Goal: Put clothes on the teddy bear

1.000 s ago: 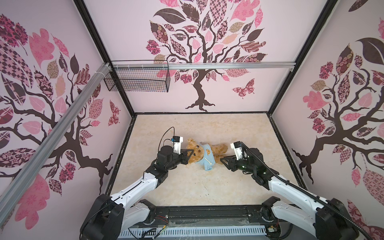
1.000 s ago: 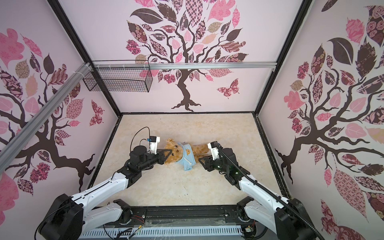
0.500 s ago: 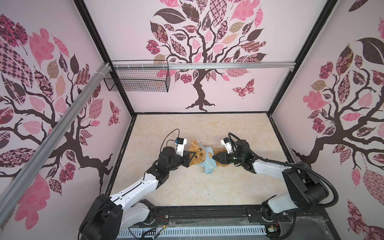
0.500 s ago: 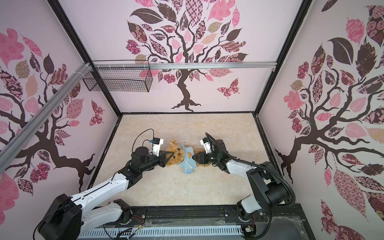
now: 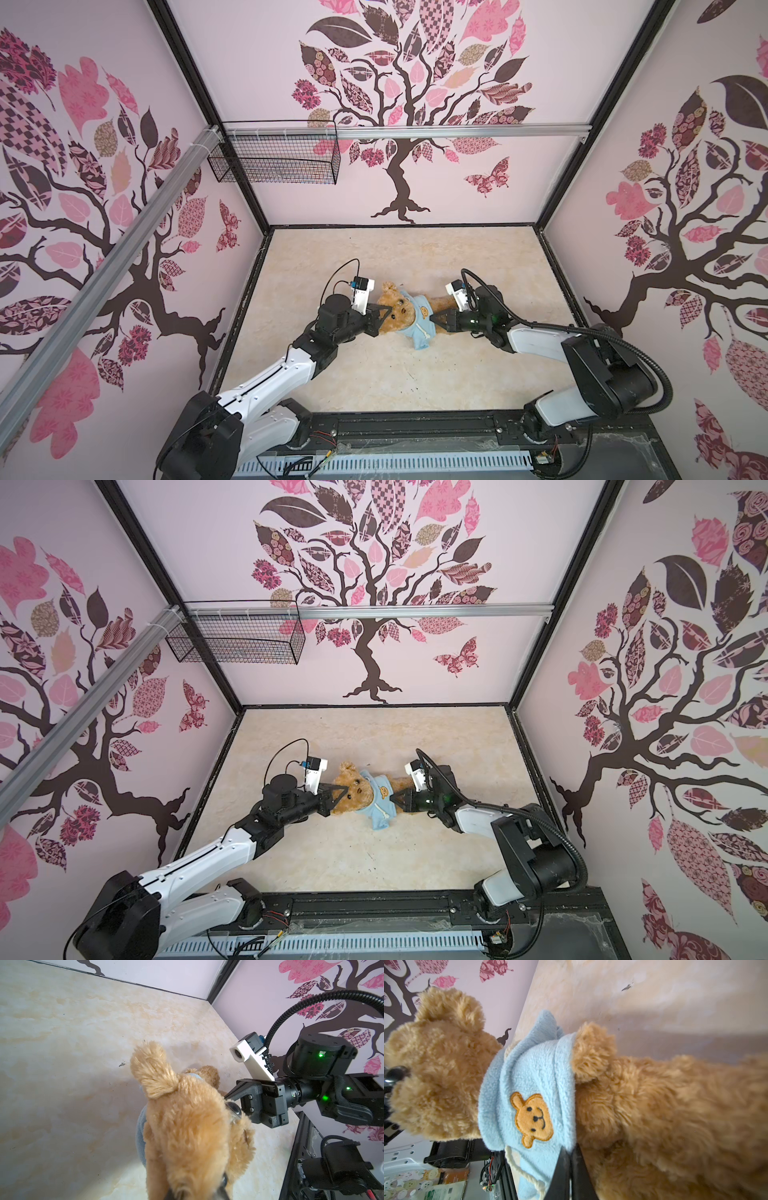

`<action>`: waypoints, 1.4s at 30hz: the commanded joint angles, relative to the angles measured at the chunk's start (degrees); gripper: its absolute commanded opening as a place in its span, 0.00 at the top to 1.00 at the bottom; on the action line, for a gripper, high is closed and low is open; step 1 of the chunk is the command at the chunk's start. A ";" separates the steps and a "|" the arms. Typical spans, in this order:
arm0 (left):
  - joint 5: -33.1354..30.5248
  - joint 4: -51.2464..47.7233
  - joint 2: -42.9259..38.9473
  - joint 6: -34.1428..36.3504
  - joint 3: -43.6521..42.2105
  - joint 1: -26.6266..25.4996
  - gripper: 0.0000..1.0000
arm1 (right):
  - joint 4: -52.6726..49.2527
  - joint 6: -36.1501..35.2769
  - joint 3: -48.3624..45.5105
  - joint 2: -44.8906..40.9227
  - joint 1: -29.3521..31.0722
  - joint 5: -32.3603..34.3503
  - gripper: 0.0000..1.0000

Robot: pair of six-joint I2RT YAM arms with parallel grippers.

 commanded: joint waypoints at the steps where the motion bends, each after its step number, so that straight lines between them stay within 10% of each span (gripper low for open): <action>1: 0.71 1.65 -2.92 -1.65 -0.09 2.73 1.00 | -0.08 3.24 -4.20 -1.88 -5.72 6.60 1.00; 14: 0.46 7.93 -1.92 -9.31 -7.41 1.99 1.00 | 6.74 6.54 -7.09 0.70 -7.00 4.01 0.90; 23: -0.05 9.75 2.19 -10.95 -7.60 -0.74 1.00 | -4.71 -4.63 -0.95 -13.10 2.64 17.68 0.74; 42: 0.57 -6.82 -8.26 -29.08 -8.09 5.34 0.30 | 8.47 2.94 -12.63 -1.43 19.69 22.66 0.87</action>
